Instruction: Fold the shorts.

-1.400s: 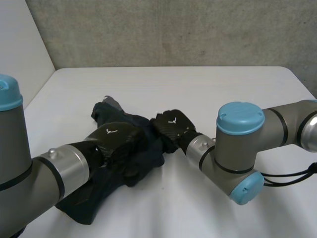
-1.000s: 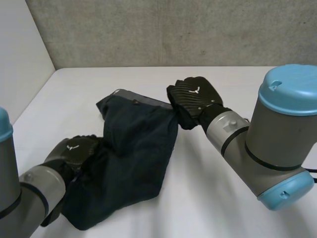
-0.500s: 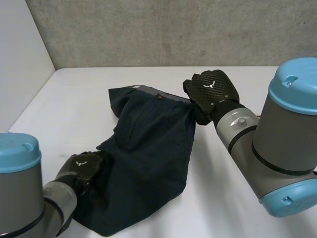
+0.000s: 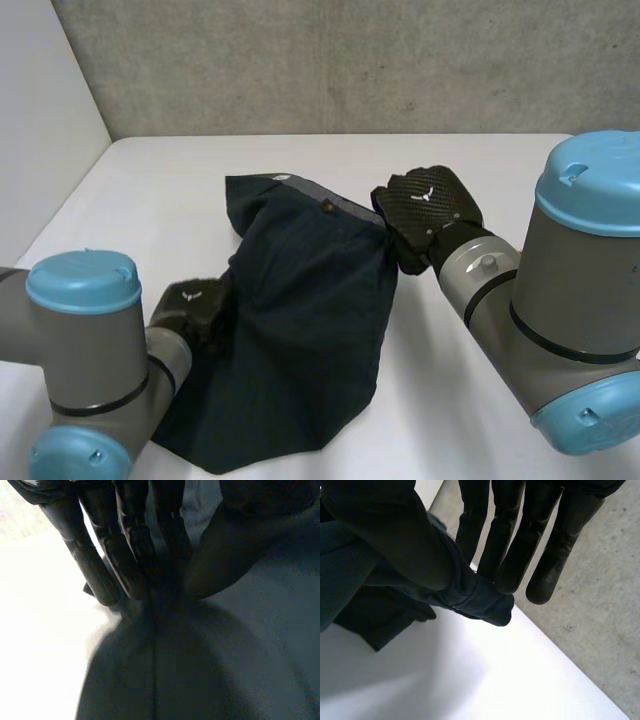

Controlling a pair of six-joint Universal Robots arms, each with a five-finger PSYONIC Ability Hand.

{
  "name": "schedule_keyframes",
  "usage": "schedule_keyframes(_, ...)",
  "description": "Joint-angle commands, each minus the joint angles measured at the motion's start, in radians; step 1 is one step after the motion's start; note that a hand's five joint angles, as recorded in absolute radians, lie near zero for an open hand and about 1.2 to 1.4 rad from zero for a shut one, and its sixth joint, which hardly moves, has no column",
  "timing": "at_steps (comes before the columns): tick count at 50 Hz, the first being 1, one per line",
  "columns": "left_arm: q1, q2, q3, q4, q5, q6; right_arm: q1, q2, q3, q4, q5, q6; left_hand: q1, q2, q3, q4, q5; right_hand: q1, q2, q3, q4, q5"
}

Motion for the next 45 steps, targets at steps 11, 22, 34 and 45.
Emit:
schedule_keyframes(11, 0.017, -0.065, 0.324, 0.026, 0.011, 0.17, -0.013, -0.059, 0.037, 0.312, -0.005, -0.168, 0.233, 0.22, 0.23, 0.22, 0.25, 0.436, 0.223, 0.215, 0.209, 0.245)
schedule_keyframes(22, 0.016, 0.013, 0.219, -0.253, 0.065, 0.031, -0.056, -0.095, 0.092, 0.117, 0.024, -0.165, -0.638, -0.651, -0.641, -0.65, -0.62, 0.436, 0.223, 0.215, 0.209, 0.245)
schedule_keyframes(34, 0.007, 0.292, -0.081, -0.26, 0.099, -0.008, -0.16, -0.08, 0.1, -0.012, 0.105, -0.142, -0.689, -0.701, -0.692, -0.701, -0.671, 0.436, 0.223, 0.215, 0.209, 0.245)
schedule_keyframes(45, -0.058, 0.306, -0.236, -0.22, 0.132, -0.006, -0.206, -0.084, 0.172, -0.018, 0.102, -0.134, -0.721, -0.734, -0.724, -0.733, -0.703, 0.436, 0.223, 0.215, 0.209, 0.245)
